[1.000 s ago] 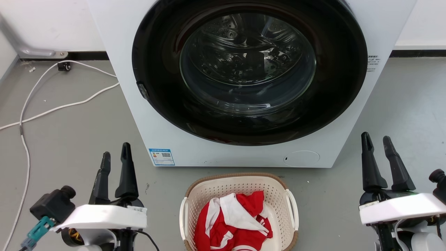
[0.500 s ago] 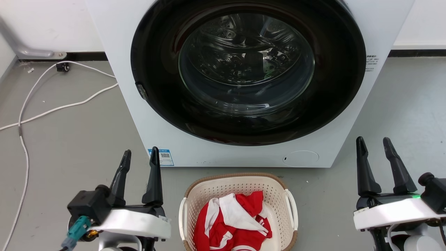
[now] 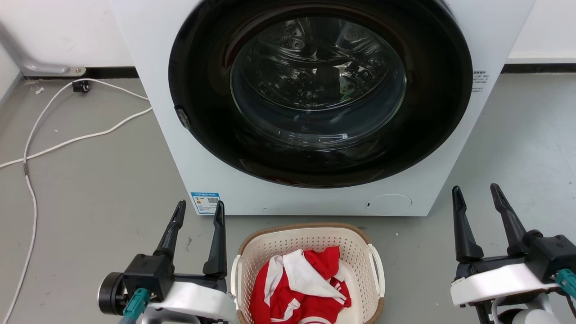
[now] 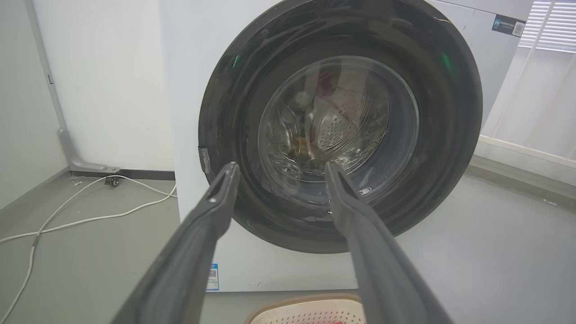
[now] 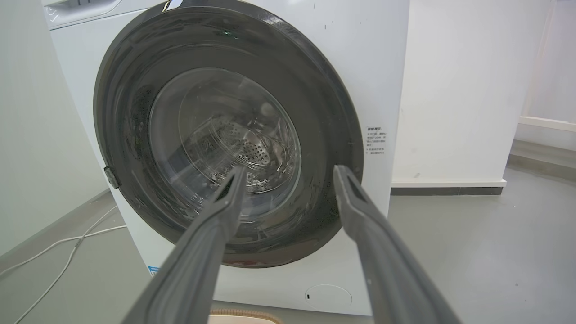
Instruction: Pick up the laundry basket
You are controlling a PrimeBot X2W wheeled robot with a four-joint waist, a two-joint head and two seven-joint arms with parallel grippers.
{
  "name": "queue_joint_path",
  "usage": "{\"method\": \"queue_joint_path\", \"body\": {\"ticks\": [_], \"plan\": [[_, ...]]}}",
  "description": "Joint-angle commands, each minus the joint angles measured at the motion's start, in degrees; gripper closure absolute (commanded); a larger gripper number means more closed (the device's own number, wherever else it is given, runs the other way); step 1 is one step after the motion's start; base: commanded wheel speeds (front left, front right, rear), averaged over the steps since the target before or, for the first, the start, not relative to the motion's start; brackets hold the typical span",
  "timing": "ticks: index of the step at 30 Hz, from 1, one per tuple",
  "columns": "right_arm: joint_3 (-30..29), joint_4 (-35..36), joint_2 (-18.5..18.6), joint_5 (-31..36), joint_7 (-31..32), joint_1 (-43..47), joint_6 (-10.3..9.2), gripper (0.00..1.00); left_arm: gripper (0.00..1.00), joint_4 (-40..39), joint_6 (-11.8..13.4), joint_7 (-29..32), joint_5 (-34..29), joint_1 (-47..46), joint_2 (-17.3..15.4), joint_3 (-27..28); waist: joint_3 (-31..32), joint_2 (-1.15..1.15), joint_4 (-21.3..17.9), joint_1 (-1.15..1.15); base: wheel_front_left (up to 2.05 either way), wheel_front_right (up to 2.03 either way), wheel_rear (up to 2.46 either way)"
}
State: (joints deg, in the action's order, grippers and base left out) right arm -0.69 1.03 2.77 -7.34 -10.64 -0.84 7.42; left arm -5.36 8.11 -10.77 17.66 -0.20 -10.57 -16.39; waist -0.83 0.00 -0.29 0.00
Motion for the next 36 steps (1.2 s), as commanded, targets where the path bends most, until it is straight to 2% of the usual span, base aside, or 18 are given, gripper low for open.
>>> {"method": "queue_joint_path", "body": {"ticks": [1,9,12,15,25,36], "plan": [[0.03,0.31,0.17,1.89,-0.60,0.12,0.11,0.00,0.00,-0.37,0.43,-0.51,-1.20,0.02,-0.52,-0.52,0.02,0.00,-0.01,0.00,0.00,0.00,0.00],[0.31,0.90,0.17,6.37,-1.52,0.26,0.11,0.00,0.00,-0.51,0.11,-1.50,-2.87,0.72,0.21,-0.41,0.04,0.00,-0.12,0.00,0.00,0.00,0.00],[0.17,1.19,0.17,6.86,-1.94,0.38,0.06,0.00,0.00,-0.87,-0.80,-1.76,-3.36,0.99,1.03,0.58,-0.04,0.00,-0.15,0.00,0.00,0.00,0.00],[-0.06,1.38,0.17,5.07,-2.20,0.67,0.06,0.00,0.00,-0.94,-2.69,-2.21,-3.99,1.64,1.74,1.40,-0.11,0.00,-0.19,0.00,0.00,0.00,0.00],[-0.49,0.53,0.16,6.37,-3.21,1.57,0.06,0.00,0.00,1.63,-9.26,-3.18,-5.92,3.27,5.26,5.34,-0.20,0.00,-0.19,0.00,0.00,0.00,0.00],[-0.43,1.13,0.16,9.87,-4.40,1.36,0.06,0.00,0.00,4.73,-13.15,-4.21,-10.98,4.02,7.27,7.46,-0.76,0.00,-0.41,0.00,0.00,0.00,0.00]]}}
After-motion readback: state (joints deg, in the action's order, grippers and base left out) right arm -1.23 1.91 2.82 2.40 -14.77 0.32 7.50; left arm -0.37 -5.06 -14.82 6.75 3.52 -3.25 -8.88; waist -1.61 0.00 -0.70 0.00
